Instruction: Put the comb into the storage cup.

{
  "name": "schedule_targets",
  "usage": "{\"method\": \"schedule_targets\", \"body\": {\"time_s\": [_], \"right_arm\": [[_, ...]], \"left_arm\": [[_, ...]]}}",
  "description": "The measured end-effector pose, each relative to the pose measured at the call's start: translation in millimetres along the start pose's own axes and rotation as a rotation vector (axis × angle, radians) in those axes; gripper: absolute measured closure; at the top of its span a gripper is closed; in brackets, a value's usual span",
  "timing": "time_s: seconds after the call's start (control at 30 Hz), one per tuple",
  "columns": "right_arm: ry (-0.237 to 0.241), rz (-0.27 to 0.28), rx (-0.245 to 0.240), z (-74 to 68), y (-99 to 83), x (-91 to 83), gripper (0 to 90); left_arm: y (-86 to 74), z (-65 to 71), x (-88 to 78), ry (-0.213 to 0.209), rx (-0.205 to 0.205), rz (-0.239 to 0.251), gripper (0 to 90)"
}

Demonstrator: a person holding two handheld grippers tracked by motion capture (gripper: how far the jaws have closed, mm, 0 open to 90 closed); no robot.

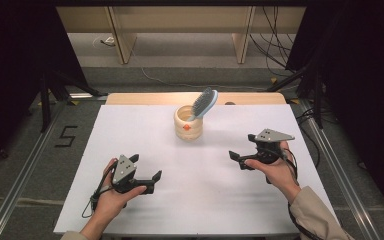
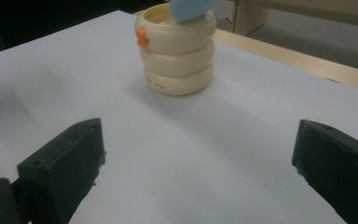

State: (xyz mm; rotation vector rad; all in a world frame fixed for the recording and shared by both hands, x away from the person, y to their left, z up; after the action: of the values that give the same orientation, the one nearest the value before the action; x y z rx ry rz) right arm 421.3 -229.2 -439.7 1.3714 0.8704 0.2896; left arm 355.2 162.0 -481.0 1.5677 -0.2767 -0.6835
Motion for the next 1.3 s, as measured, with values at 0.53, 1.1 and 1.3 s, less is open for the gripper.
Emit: {"method": "schedule_targets", "body": {"time_s": [0.53,1.1,1.3], "right_arm": [[-0.021,0.006,0.012,5.8,-13.6,-17.8,3.5],[-0.044,0.017,0.023,9.8,-25.7,-34.0,3.5],[-0.051,0.021,0.026,11.0,-29.8,-38.3,3.5]], "left_arm": [[-0.2,-0.5,0.0,0.003,0.000,-0.001,3.2],[-0.3,-1.1,-0.3,0.005,0.000,-0.002,3.2],[-0.5,-1.4,-0.1,0.006,0.000,-0.002,3.2]]}}
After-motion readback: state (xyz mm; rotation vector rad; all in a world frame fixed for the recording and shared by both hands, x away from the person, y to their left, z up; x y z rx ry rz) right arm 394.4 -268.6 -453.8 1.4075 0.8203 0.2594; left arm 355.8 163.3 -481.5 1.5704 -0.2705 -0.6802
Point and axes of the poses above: each handheld gripper's, and its own axes: x roughly forward along the jaws, y roughly out of its top, z roughly to its right, the point moved 2 cm from there along x, roughly forward along the jaws, and after that the axes turned 6 degrees about z, right-handed, at the moved point
